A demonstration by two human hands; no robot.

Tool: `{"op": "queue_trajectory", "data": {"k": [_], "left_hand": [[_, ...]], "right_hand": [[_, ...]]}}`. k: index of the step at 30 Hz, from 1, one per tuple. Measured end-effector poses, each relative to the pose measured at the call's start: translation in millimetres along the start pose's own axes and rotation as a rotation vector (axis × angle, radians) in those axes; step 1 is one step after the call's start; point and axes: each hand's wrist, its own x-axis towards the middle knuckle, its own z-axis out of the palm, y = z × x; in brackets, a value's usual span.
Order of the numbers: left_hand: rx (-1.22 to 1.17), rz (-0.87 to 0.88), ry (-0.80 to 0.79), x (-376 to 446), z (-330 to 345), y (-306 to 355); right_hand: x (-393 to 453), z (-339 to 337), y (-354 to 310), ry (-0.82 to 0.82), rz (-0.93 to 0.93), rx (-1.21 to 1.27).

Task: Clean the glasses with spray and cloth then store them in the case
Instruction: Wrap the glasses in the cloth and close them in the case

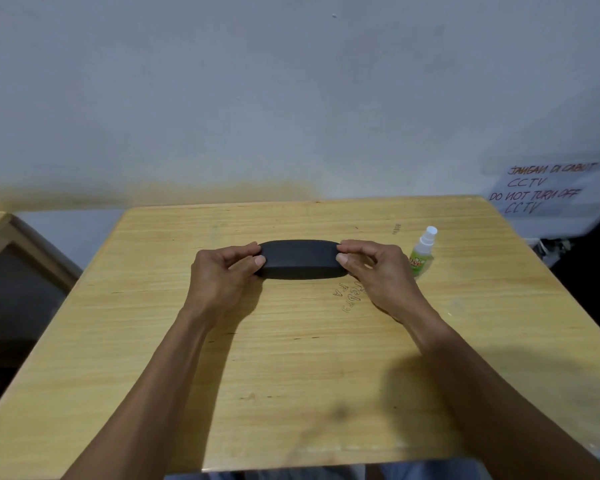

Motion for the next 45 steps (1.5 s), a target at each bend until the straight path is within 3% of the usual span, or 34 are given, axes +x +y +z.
{"op": "queue_trajectory", "data": {"k": [18, 23, 33, 45], "left_hand": [[0.34, 0.192, 0.03, -17, 6, 3], [0.428, 0.222, 0.051, -18, 9, -3], [0.411, 0.25, 0.097, -4, 12, 3], [0.362, 0.225, 0.123, 92, 6, 17]], "right_hand": [[-10, 6, -3, -0.093, -0.016, -0.05], [-14, 12, -3, -0.041, -0.021, -0.118], [2, 20, -2, 0.038, -0.052, -0.206], [97, 53, -12, 0.092, -0.083, -0.224]]}}
